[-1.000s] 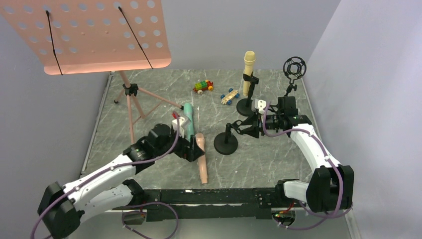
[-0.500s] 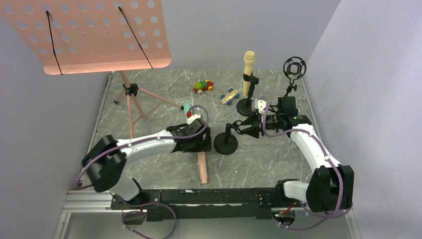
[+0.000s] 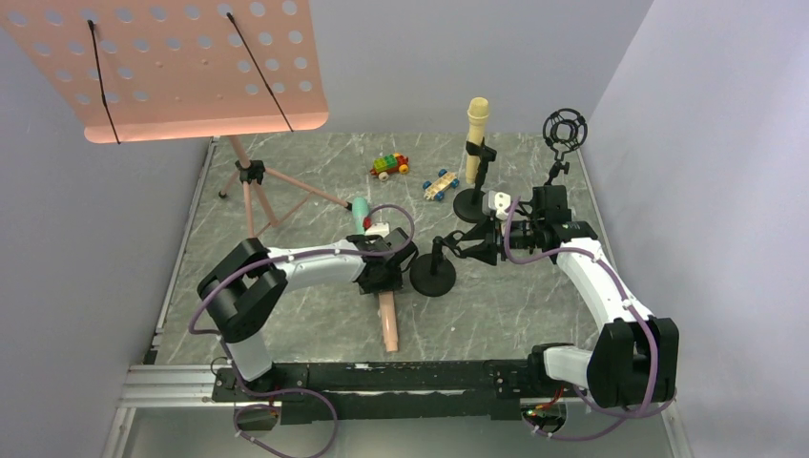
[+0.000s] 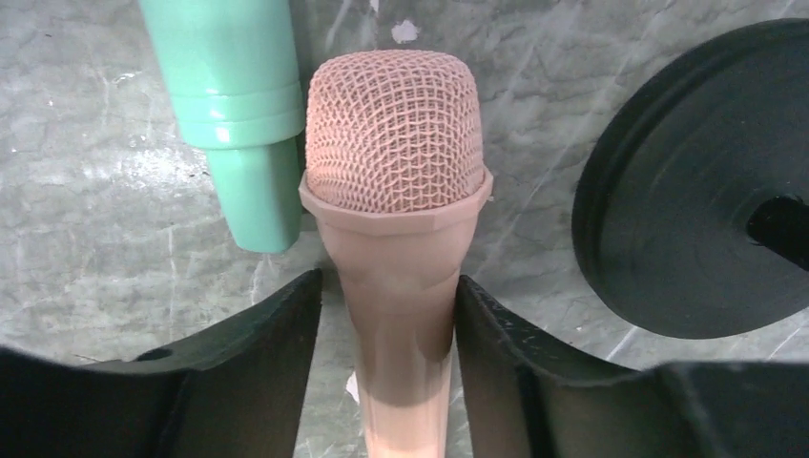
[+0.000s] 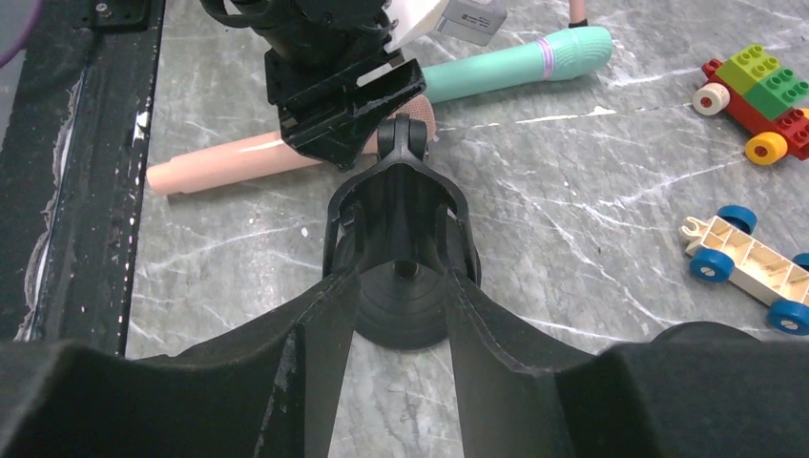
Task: Attach the microphones to the stand
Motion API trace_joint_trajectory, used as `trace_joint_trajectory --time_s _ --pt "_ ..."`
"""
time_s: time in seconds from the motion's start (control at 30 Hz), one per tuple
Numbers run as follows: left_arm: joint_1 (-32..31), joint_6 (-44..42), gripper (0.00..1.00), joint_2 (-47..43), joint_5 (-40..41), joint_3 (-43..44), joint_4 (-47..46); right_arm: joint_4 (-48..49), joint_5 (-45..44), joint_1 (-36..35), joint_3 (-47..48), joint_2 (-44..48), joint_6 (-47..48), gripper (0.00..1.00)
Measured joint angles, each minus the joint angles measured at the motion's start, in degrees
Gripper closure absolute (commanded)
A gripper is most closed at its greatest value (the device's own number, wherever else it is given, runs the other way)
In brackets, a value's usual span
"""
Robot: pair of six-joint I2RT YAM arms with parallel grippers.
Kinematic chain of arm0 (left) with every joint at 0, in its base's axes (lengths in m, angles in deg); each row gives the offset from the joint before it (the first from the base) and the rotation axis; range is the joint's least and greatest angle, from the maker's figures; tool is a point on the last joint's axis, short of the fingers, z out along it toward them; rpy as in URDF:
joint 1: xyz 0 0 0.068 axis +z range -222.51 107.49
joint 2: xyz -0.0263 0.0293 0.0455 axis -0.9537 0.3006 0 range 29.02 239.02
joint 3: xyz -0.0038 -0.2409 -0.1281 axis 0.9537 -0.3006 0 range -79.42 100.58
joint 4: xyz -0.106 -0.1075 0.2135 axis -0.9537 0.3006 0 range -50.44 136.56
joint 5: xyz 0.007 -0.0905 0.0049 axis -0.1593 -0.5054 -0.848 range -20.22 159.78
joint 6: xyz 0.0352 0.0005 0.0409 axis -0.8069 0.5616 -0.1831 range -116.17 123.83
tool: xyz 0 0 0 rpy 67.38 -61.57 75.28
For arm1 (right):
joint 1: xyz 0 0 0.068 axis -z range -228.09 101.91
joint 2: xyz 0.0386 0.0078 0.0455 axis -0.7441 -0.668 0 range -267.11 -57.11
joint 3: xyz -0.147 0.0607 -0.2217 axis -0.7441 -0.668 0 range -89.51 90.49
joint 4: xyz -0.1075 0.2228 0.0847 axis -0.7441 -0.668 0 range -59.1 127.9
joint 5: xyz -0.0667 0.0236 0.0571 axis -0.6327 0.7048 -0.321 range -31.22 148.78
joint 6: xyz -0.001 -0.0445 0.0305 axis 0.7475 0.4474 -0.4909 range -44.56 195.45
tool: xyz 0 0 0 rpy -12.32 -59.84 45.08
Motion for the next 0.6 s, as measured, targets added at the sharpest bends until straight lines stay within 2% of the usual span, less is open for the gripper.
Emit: trace_joint_trajectory --time_s 0.23,0.43,0.6 --pt "-0.42 0.2 0.73 0.37 0.57 0.39 -0.17 0.07 0.09 0.02 -0.24 0.26 0.15 0.49" --pt "-1.75 -0.37 0.81 -1.53 1.6 0.35 0.31 0.07 0.2 0.02 -0.31 0.26 0.31 0.49" --pt "-3.41 -3.69 0.86 -11.87 2.56 -2.47 -2.25 0.07 0.35 0.02 -0.33 0.26 0.37 0.49"
